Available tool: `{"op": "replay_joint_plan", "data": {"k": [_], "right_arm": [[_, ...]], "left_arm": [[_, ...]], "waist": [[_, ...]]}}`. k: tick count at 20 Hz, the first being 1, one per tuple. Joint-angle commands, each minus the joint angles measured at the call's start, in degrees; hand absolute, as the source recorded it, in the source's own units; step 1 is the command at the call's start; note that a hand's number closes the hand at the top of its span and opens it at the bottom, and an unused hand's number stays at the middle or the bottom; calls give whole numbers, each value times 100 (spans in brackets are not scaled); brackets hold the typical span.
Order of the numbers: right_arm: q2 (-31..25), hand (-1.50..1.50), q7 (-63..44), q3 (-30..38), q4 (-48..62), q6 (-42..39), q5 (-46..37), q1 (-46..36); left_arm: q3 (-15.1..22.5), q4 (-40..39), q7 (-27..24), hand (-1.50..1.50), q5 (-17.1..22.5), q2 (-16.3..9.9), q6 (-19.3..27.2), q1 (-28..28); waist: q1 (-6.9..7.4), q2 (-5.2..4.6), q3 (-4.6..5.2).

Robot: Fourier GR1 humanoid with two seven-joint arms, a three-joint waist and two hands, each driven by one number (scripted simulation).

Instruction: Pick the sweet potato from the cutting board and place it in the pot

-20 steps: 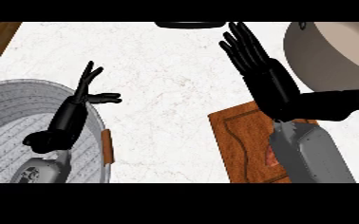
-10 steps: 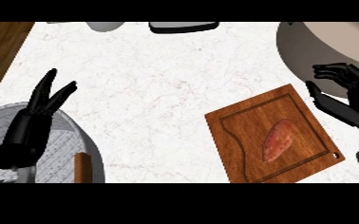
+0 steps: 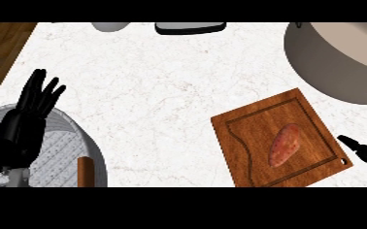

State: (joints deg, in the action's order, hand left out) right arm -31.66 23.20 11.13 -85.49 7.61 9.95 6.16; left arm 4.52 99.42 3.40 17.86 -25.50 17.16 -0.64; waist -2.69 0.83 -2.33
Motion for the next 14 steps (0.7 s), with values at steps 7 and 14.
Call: {"op": "replay_joint_plan", "data": {"k": [7, 14], "right_arm": [[-1359, -150, -1643, -810, -926, -1140, -644, 615], [-1909, -150, -3430, -1553, -1762, -1735, -949, 333]], "left_arm": [[6, -209, 369, 0, -68, 122, 184, 535], [-88, -48, 587, 0, -6, -60, 134, 720]], "waist": [[106, -131, 255], [264, -120, 249]]}}
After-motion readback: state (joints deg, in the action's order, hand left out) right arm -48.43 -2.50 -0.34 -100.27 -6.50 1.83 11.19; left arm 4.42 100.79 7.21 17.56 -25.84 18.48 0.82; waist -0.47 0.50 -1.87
